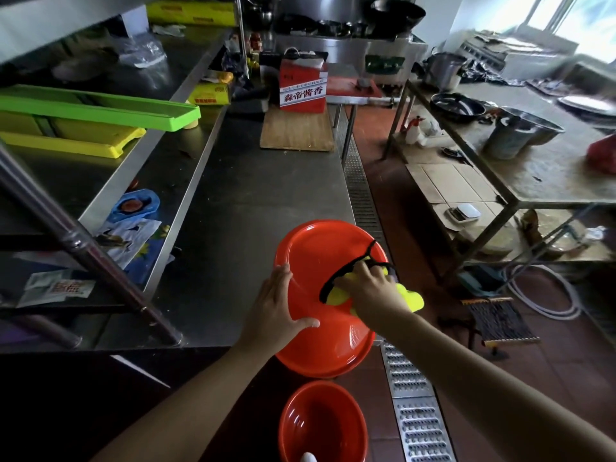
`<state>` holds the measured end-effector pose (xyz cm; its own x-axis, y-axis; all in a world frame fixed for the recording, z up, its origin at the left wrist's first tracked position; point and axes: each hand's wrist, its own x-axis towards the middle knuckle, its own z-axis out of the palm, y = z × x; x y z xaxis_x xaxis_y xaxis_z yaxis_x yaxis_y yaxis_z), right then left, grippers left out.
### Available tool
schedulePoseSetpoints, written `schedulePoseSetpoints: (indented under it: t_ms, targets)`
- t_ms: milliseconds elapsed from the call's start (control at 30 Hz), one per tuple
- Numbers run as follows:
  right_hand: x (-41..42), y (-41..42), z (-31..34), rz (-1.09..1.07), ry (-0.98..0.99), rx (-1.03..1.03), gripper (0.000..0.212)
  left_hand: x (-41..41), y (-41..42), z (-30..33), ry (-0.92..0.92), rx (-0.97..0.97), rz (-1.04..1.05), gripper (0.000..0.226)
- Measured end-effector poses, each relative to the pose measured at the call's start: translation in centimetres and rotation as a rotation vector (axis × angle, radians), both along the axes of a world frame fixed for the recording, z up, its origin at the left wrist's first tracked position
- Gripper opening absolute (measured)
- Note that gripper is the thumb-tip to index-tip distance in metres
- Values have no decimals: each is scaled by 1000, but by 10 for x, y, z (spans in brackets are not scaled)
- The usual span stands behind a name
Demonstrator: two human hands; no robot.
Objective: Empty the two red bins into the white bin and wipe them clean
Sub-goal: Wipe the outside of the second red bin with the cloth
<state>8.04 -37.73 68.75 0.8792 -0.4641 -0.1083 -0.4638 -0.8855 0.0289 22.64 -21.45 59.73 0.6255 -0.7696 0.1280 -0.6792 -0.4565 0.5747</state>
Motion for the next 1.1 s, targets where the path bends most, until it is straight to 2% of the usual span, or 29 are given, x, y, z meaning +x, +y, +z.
schedulePoseSetpoints:
  t_ms: [133,300,467,533,633,733,867,967,1100]
  targets:
    - [12,10,-5,147,1,-19,52,-2,0,5,135,-72,42,136]
    - [46,10,-4,230,12,-43,59,-1,0,3,92,-110,-20,132]
    - [83,1,-5,239,-34,-28,51,0,-1,0,73,-113,-49,117]
    - [98,-5,-6,239,-21,-32,56,0,-1,-1,67,-92,-42,116]
    - [116,-14,-6,183,-36,-27,54,-2,-2,-4,27,-60,-11,115]
    - [129,-22,-6,88,-44,-40,50,-2,-2,-5,-41,-108,-32,108]
    - [125,-48,1,-132,-47,-88,42,-1,0,-8,-185,-151,-59,96]
    - [103,-70,5,-248,-13,-99,38,0,0,-8,-188,-143,-52,97]
    - [65,-74,9,-277,48,-87,40,-1,-1,-5,-160,-90,-52,101]
